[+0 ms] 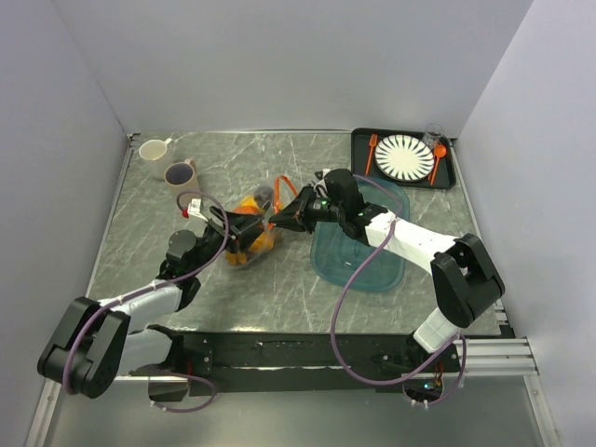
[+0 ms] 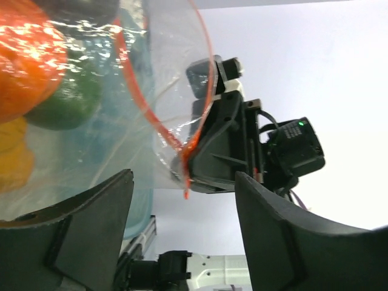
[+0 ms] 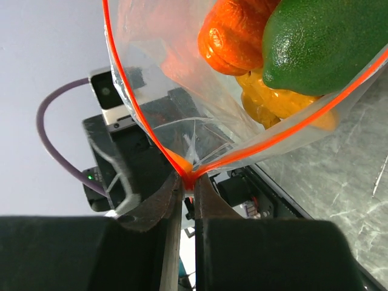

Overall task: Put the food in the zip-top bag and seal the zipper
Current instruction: Zip the zipper food storage bag at the center of the board.

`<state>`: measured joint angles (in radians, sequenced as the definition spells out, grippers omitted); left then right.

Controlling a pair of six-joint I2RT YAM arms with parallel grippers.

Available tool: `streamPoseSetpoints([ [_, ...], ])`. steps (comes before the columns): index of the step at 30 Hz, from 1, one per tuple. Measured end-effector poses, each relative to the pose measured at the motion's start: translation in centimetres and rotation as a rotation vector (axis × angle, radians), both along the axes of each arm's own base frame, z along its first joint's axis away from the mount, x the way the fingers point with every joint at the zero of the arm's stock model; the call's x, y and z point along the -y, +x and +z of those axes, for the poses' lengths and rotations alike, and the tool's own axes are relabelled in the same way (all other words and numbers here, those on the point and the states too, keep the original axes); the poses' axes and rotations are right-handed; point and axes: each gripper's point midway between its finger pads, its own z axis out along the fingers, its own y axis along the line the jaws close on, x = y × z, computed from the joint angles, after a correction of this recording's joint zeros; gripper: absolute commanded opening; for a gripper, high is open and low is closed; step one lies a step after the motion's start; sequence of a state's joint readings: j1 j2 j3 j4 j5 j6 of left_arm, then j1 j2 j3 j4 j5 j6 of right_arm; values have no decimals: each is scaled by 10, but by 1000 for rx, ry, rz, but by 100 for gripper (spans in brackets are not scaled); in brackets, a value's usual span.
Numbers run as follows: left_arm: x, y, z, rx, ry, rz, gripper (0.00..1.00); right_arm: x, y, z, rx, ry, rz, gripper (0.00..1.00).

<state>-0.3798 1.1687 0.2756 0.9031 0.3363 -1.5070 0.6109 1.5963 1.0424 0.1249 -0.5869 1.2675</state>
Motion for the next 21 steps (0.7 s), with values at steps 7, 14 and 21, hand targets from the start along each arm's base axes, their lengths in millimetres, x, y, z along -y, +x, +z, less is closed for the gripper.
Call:
streamPoseSetpoints([
  [7, 1, -2, 14, -22, -85, -13, 79, 2, -1, -5, 4, -25, 3, 5],
  [14, -3, -10, 22, -80, -123, -8, 83, 3, 1, -7, 18, -41, -2, 5],
  [21, 0, -5, 9, -188, -170, -8, 82, 1, 2, -2, 46, -43, 5, 5],
])
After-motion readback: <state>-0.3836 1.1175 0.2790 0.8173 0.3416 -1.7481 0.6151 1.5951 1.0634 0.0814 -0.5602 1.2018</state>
